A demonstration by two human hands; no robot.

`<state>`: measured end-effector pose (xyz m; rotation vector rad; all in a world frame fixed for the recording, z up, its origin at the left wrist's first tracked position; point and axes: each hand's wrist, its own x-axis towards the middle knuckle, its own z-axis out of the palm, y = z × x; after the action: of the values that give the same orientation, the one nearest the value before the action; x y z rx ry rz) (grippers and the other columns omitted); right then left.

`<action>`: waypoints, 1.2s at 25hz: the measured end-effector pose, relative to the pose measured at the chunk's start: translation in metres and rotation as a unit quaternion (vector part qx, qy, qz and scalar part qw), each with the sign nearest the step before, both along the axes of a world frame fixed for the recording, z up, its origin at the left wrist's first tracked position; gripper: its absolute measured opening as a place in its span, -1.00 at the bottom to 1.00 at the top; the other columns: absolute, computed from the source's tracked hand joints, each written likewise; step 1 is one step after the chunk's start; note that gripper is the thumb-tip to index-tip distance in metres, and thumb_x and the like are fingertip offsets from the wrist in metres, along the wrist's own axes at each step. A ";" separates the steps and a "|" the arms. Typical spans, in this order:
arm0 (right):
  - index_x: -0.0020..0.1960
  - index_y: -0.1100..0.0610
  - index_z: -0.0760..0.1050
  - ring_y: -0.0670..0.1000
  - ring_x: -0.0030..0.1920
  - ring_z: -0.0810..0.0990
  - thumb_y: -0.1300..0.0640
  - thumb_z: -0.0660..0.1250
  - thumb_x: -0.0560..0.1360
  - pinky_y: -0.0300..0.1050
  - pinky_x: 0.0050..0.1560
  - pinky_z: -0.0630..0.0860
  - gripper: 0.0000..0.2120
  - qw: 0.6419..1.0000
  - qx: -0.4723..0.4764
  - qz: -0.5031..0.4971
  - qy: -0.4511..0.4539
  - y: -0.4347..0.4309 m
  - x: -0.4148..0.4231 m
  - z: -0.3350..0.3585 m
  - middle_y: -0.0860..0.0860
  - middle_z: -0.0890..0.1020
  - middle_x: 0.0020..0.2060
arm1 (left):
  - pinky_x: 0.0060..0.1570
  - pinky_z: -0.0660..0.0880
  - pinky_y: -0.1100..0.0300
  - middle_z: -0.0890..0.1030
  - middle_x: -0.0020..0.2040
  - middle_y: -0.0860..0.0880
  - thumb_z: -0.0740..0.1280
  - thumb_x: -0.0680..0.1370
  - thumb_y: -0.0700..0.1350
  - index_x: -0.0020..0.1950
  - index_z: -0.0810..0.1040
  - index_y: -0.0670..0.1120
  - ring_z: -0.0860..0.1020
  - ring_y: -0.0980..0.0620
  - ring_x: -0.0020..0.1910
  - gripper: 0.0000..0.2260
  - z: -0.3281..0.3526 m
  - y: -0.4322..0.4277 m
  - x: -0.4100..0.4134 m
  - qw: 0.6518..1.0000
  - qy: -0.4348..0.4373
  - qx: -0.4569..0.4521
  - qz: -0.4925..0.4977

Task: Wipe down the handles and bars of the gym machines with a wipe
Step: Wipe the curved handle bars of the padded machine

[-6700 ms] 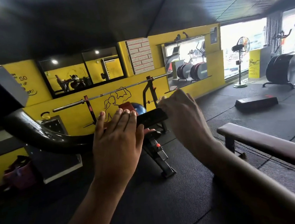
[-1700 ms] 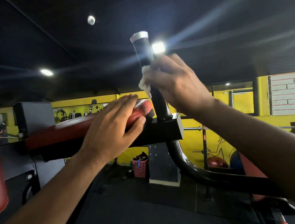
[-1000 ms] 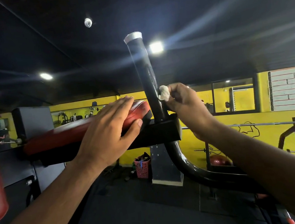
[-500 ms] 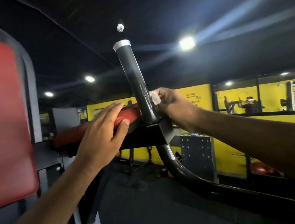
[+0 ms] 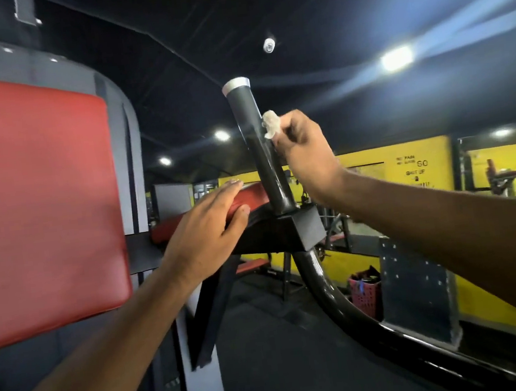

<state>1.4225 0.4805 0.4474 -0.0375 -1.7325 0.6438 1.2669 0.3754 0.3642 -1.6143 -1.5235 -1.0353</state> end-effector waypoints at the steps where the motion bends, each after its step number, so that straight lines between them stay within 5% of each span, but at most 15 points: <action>1: -0.14 0.07 0.43 -0.09 -0.24 0.49 0.10 0.28 0.62 0.00 -0.13 0.52 -0.84 0.998 0.038 -0.039 -0.009 0.005 0.002 -0.003 -0.06 0.51 -0.27 | 0.38 0.23 0.21 0.37 0.48 -0.03 0.16 0.66 0.04 0.53 0.28 -0.06 0.32 0.09 0.44 -0.55 0.000 0.000 0.000 1.000 0.002 -0.002 0.004; 8: -0.13 0.05 0.55 0.09 -0.06 0.61 0.06 0.41 0.51 0.15 0.04 0.55 -0.90 0.985 0.157 -0.048 0.052 0.008 0.000 -0.004 0.10 0.59 -0.11 | 0.40 0.33 0.06 0.40 0.45 -0.06 0.18 0.65 0.02 0.51 0.31 -0.09 0.35 0.06 0.42 -0.56 0.000 0.012 0.006 1.000 -0.010 0.024 -0.012; 13: -0.09 0.05 0.53 -0.02 -0.18 0.55 0.15 0.36 0.56 0.04 -0.08 0.57 -0.94 0.992 0.108 -0.058 0.042 0.007 0.002 0.010 0.03 0.59 -0.18 | 0.42 0.33 0.05 0.38 0.46 -0.03 0.16 0.66 0.04 0.50 0.32 -0.07 0.31 0.10 0.45 -0.57 -0.010 0.014 0.002 0.998 -0.013 0.051 -0.035; 16: 0.04 0.13 0.55 -0.07 -0.07 0.51 0.09 0.25 0.60 -0.23 -0.04 0.46 -0.85 0.931 0.307 -0.193 0.049 -0.009 -0.003 0.018 0.00 0.55 -0.03 | 0.39 0.35 0.03 0.41 0.44 -0.03 0.13 0.63 0.09 0.49 0.35 -0.06 0.33 0.11 0.42 -0.54 -0.009 0.014 -0.001 0.998 -0.001 0.042 -0.039; 18: 0.07 0.13 0.57 0.00 0.00 0.47 0.05 0.20 0.57 -0.23 -0.01 0.40 -0.77 0.876 0.417 -0.242 0.012 -0.009 0.002 0.018 0.02 0.54 0.03 | 0.38 0.37 0.03 0.43 0.42 -0.03 0.14 0.63 0.10 0.48 0.36 -0.06 0.34 0.12 0.40 -0.54 -0.010 0.013 -0.003 0.998 0.004 0.042 -0.043; 24: 0.10 0.15 0.61 0.12 0.07 0.50 0.18 0.24 0.57 -0.07 0.07 0.47 -0.80 0.808 0.513 -0.289 -0.033 -0.001 0.012 0.027 0.13 0.53 0.10 | 0.39 0.33 0.11 0.45 0.40 -0.07 0.19 0.63 0.02 0.46 0.39 -0.12 0.35 0.12 0.40 -0.58 -0.018 0.013 -0.002 0.994 0.007 0.090 -0.068; 28: 0.12 0.14 0.61 0.07 0.09 0.52 0.08 0.31 0.58 -0.05 0.10 0.51 -0.80 0.861 0.445 -0.246 -0.016 -0.005 0.008 0.031 0.08 0.52 0.10 | 0.39 0.31 0.15 0.45 0.40 -0.07 0.18 0.63 0.02 0.45 0.39 -0.11 0.34 0.12 0.41 -0.58 -0.017 0.016 -0.004 0.992 0.015 0.099 -0.071; 30: 0.09 0.13 0.61 0.06 0.05 0.51 0.09 0.31 0.58 -0.06 0.03 0.51 -0.83 0.846 0.452 -0.281 -0.002 -0.011 -0.003 0.039 0.07 0.54 0.07 | 0.38 0.31 0.15 0.46 0.39 -0.06 0.19 0.63 0.02 0.45 0.41 -0.10 0.35 0.12 0.40 -0.59 -0.018 0.018 -0.005 0.992 0.016 0.099 -0.072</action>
<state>1.4193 0.4695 0.4868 0.1113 -1.7563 -0.6329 1.2615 0.3933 0.3465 -1.6111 -1.2550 -1.1925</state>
